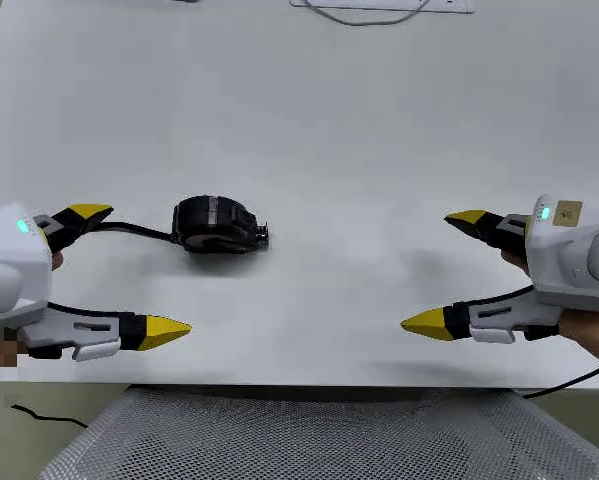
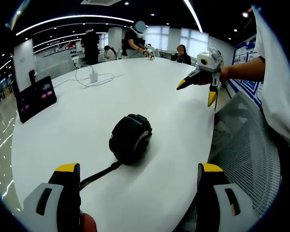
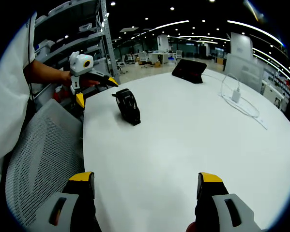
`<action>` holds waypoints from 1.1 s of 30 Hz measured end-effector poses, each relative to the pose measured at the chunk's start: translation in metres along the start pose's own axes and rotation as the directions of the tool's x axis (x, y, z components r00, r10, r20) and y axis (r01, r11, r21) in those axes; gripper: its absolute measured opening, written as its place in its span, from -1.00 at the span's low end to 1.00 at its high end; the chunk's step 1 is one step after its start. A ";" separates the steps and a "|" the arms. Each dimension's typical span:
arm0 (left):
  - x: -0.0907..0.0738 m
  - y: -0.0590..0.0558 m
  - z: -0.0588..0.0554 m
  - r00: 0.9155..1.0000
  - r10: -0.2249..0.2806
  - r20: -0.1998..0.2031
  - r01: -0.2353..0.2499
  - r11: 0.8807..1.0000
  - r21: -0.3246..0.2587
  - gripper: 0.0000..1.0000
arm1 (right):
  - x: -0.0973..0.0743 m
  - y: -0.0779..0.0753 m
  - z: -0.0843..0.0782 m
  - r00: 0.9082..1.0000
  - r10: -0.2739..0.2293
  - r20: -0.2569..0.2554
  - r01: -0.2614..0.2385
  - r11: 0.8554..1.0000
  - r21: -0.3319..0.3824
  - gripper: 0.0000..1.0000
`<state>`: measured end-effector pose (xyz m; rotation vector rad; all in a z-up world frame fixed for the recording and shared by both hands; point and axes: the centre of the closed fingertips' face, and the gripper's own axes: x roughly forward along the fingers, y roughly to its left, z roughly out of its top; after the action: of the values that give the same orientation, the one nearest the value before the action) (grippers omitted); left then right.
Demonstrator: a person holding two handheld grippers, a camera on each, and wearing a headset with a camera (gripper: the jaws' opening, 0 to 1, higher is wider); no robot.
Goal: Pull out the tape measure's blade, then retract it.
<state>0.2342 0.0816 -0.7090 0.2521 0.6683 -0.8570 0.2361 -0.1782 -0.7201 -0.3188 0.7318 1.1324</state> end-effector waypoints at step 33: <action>0.030 0.006 0.013 0.997 -0.078 -0.027 0.080 0.994 0.076 0.89 | 0.037 -0.010 0.017 0.997 0.078 -0.021 -0.079 0.995 -0.061 0.73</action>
<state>0.2587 0.0605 -0.7183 0.3070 0.6718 -0.9580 0.2597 -0.1466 -0.7337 -0.3556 0.7316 1.2294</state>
